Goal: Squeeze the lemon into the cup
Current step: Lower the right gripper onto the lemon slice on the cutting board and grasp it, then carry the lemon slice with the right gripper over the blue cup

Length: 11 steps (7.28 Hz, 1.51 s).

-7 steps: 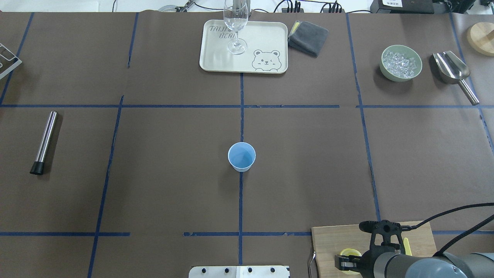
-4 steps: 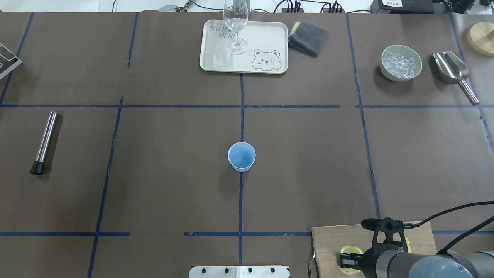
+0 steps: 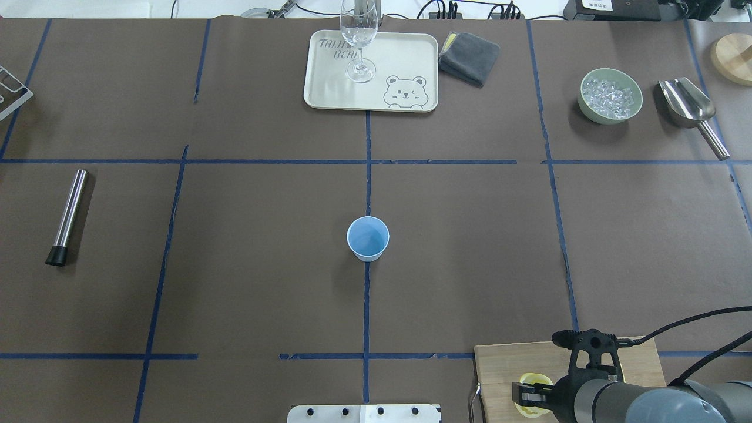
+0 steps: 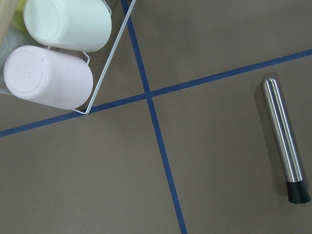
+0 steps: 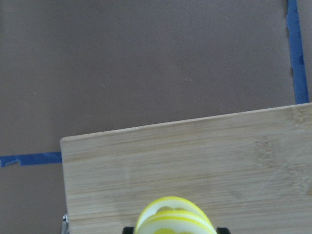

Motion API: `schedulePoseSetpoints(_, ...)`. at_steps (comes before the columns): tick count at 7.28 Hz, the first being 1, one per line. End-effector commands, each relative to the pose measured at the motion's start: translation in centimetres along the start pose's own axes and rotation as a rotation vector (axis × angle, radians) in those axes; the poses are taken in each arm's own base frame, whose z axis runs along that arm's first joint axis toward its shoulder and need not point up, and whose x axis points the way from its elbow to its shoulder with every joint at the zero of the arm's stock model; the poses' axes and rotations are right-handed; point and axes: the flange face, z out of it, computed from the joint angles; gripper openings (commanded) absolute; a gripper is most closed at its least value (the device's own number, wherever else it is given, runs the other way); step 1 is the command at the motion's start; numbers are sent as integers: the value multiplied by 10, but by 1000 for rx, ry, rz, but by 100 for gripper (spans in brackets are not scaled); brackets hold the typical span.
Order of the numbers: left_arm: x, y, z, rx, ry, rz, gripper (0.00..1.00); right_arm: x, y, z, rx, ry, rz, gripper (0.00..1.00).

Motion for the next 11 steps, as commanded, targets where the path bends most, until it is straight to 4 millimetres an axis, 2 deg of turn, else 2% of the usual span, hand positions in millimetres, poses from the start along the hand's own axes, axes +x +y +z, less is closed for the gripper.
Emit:
schedulePoseSetpoints(1, 1, 0, -2, 3, -1, 2, 100, -4, -1, -11, 1, 2, 3, 62)
schedulePoseSetpoints(3, 2, 0, -5, 11, -3, 3, 100, -11, -12, -29, 15, -23, 21, 63)
schedulePoseSetpoints(4, 2, 0, -5, 11, -3, 3, 100, -17, -21, -33, 28, -38, 38, 63)
schedulePoseSetpoints(5, 1, 3, -4, 7, -2, -1, 100, -31, -31, -38, 40, -72, 56, 63)
schedulePoseSetpoints(6, 0, 9, -2, 2, -1, -5, 100, -31, -44, -42, 38, -77, 79, 63)
schedulePoseSetpoints(8, 0, 9, -2, 3, -1, -4, 100, -61, -72, -51, 43, -93, 126, 63)
schedulePoseSetpoints(9, 0, 9, -2, 3, -1, -4, 100, -100, -91, -60, 49, -82, 152, 63)
schedulePoseSetpoints(10, 0, 9, -2, 2, -1, -5, 100, -136, -106, -61, 57, -79, 174, 63)
schedulePoseSetpoints(11, 0, 9, -2, 2, -1, -5, 100, -162, -126, -63, 69, -84, 195, 63)
